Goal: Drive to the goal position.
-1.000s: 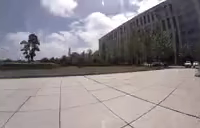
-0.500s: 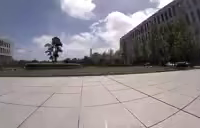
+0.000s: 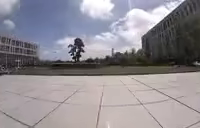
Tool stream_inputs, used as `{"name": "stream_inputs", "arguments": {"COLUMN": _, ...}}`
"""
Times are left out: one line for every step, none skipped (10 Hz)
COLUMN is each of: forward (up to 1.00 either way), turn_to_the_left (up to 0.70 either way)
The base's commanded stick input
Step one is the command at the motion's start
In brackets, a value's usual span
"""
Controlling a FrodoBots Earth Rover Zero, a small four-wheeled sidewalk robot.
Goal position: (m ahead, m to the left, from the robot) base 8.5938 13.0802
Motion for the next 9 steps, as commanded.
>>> {"name": "stream_inputs", "arguments": {"forward": 0.00, "turn_to_the_left": 0.70}}
{"name": "stream_inputs", "arguments": {"forward": 0.00, "turn_to_the_left": 0.70}}
{"name": "stream_inputs", "arguments": {"forward": 0.00, "turn_to_the_left": 0.70}}
{"name": "stream_inputs", "arguments": {"forward": 0.00, "turn_to_the_left": 0.70}}
{"name": "stream_inputs", "arguments": {"forward": 0.00, "turn_to_the_left": 0.70}}
{"name": "stream_inputs", "arguments": {"forward": 0.00, "turn_to_the_left": 0.70}}
{"name": "stream_inputs", "arguments": {"forward": 0.00, "turn_to_the_left": 0.70}}
{"name": "stream_inputs", "arguments": {"forward": 0.00, "turn_to_the_left": 0.70}}
{"name": "stream_inputs", "arguments": {"forward": 0.00, "turn_to_the_left": 0.70}}
